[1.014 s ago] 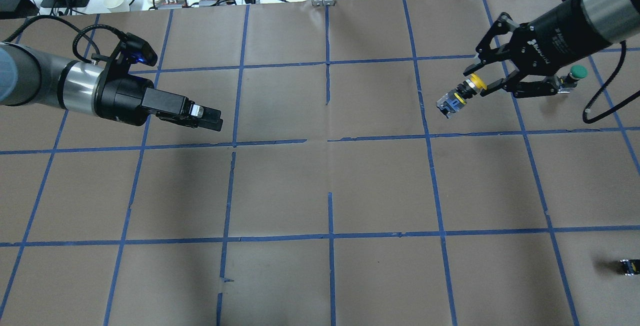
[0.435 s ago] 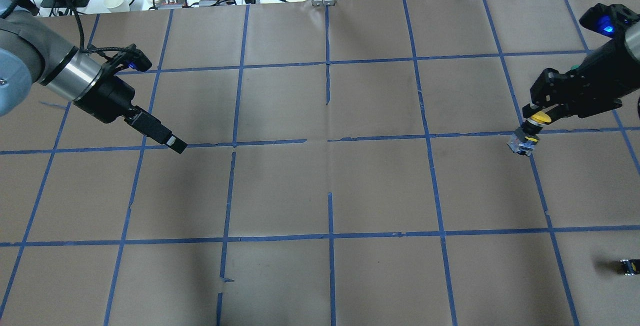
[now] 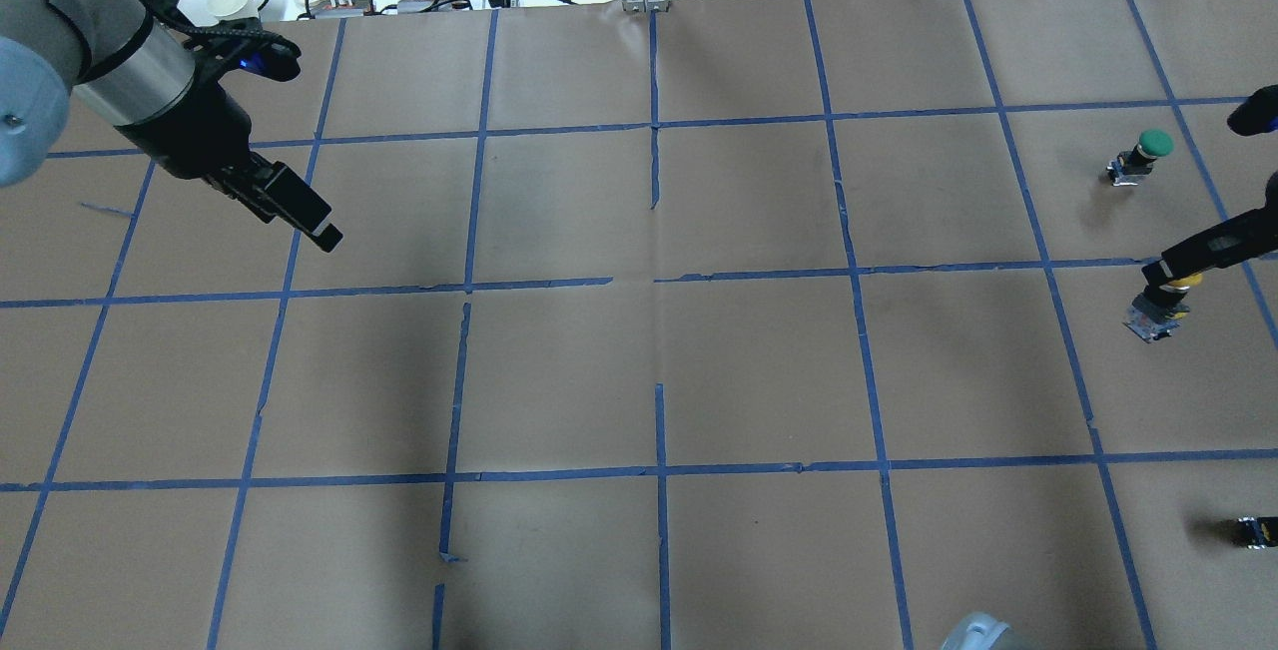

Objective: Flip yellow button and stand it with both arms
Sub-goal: 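Lower the button upright onto the table with the right gripper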

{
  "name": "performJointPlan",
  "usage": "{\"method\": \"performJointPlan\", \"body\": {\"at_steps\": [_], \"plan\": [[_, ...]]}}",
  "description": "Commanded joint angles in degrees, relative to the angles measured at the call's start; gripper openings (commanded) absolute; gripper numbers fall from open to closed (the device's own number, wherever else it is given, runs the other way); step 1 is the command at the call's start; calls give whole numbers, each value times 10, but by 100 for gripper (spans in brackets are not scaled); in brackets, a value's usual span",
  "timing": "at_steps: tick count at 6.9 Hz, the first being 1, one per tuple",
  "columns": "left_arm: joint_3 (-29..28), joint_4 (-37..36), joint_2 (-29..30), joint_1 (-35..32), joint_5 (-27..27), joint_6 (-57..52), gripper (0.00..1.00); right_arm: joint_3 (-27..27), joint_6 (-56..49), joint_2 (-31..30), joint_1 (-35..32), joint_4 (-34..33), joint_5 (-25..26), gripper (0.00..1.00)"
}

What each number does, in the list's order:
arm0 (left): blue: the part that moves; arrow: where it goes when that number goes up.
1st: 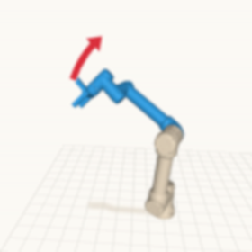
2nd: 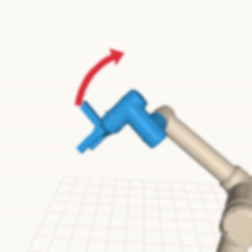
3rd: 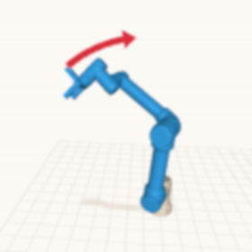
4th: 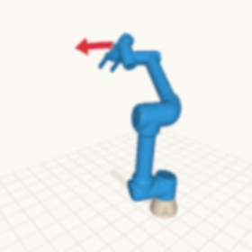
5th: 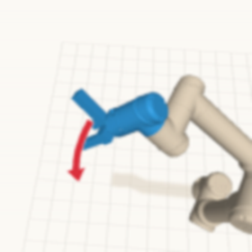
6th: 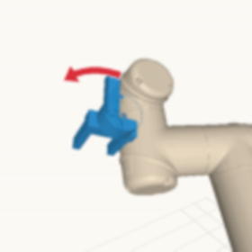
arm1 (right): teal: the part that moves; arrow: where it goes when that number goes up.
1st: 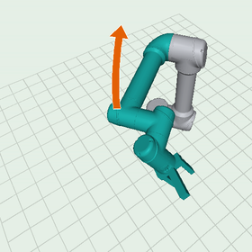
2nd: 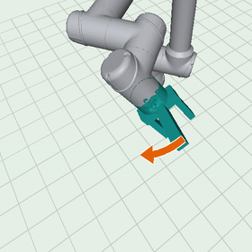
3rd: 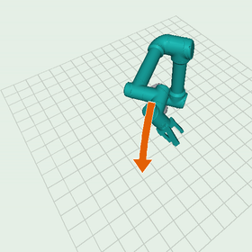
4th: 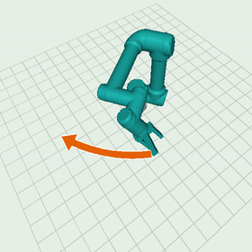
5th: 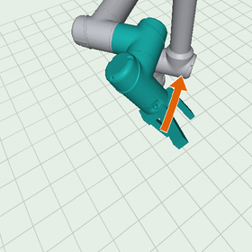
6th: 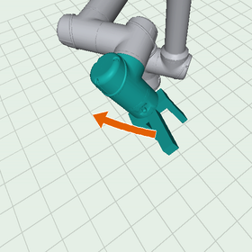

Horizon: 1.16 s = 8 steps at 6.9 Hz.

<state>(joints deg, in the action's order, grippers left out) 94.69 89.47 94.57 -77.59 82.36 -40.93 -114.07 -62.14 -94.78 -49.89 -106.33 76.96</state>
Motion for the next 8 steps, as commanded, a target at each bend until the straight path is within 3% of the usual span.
{"method": "performJointPlan", "body": {"at_steps": [1,2,3,4,8], "plan": [[-28,3,-4,-50,16,159,100,-14,-195,11,62,-16,-6,12],[-29,2,-16,-73,20,217,100,-13,-279,33,91,-26,-9,12],[-35,3,-18,-93,58,289,100,-12,-346,69,104,-64,-11,13],[-38,4,-18,-100,75,319,100,-9,-386,99,110,-101,-43,13],[-36,4,-29,-104,77,406,100,-9,-543,142,117,-105,-105,13]]}}
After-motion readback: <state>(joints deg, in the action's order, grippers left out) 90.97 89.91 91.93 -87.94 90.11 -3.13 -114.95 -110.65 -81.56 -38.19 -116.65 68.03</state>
